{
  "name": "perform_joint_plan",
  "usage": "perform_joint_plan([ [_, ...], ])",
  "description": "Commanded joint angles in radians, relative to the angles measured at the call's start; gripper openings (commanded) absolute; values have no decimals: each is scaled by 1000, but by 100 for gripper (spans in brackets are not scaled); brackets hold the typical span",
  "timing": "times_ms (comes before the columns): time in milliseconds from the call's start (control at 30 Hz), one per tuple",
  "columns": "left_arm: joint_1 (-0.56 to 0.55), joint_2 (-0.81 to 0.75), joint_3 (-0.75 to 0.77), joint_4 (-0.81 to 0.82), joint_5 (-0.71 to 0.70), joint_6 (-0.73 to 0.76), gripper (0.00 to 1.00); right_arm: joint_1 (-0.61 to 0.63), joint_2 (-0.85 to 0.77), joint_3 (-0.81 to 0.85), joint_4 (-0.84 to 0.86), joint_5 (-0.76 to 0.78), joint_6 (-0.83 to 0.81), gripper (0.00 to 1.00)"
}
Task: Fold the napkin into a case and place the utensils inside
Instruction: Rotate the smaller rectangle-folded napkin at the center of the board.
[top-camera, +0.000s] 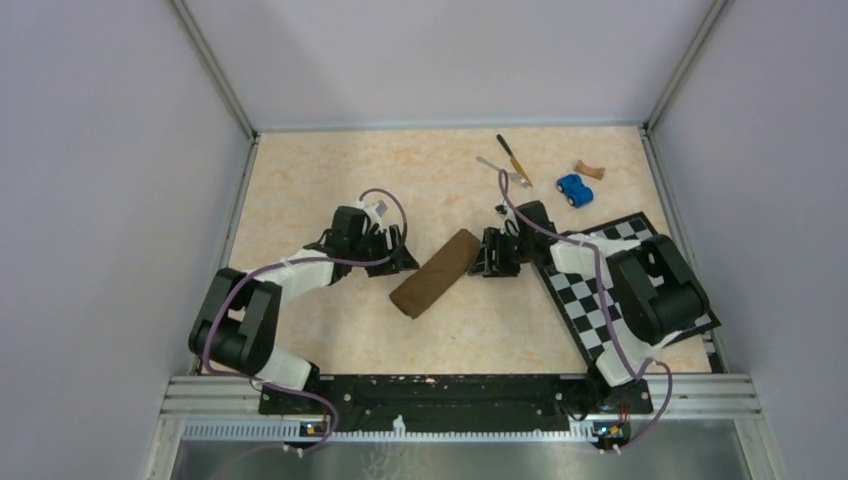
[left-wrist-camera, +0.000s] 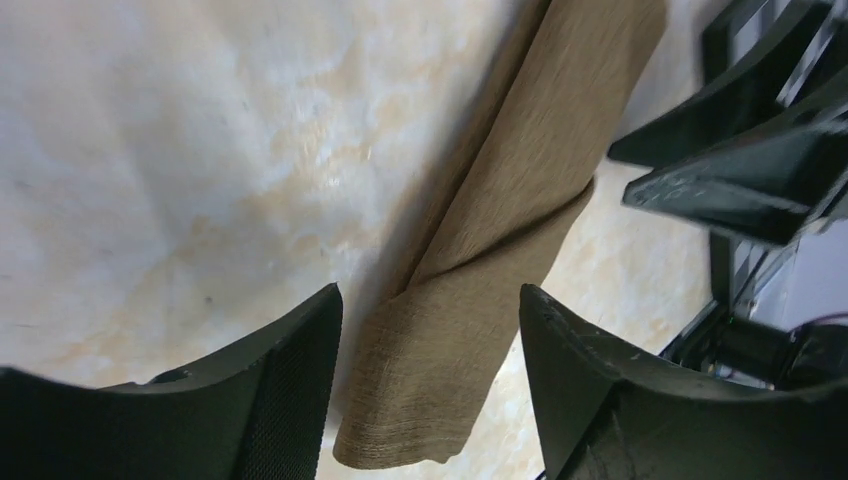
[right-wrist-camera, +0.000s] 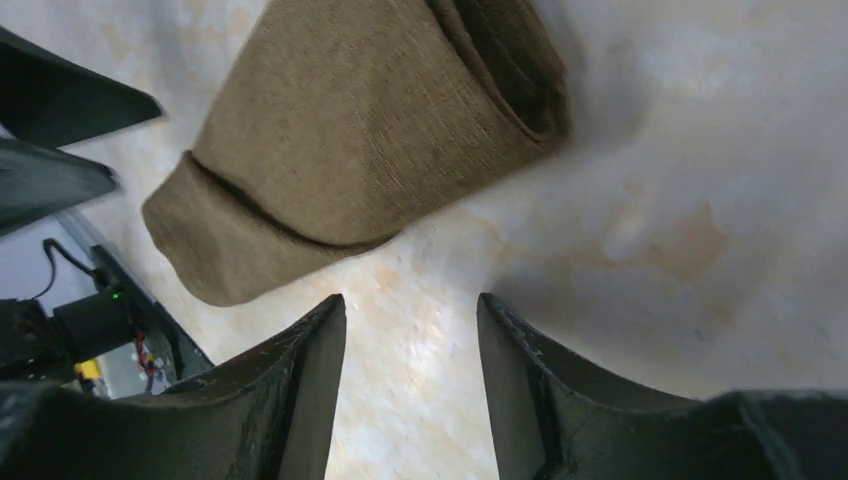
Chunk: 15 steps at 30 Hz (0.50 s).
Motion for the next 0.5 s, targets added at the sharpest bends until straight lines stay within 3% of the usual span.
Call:
perform_joint_plan([
  [0,-40,44,-61,126,119,10,67,-2,99,18,217,-148,82,49],
  [133,-99,-2,-177,170,87,-60,58,14,170,56,259,-184,90,43],
  [300,-171,-184,-342,177,34,-189,55,81,280,149,267,-218,77,38],
  [467,-179,-438,-339,-78,-87,-192,63,118,249,143,256,-197,74,41],
])
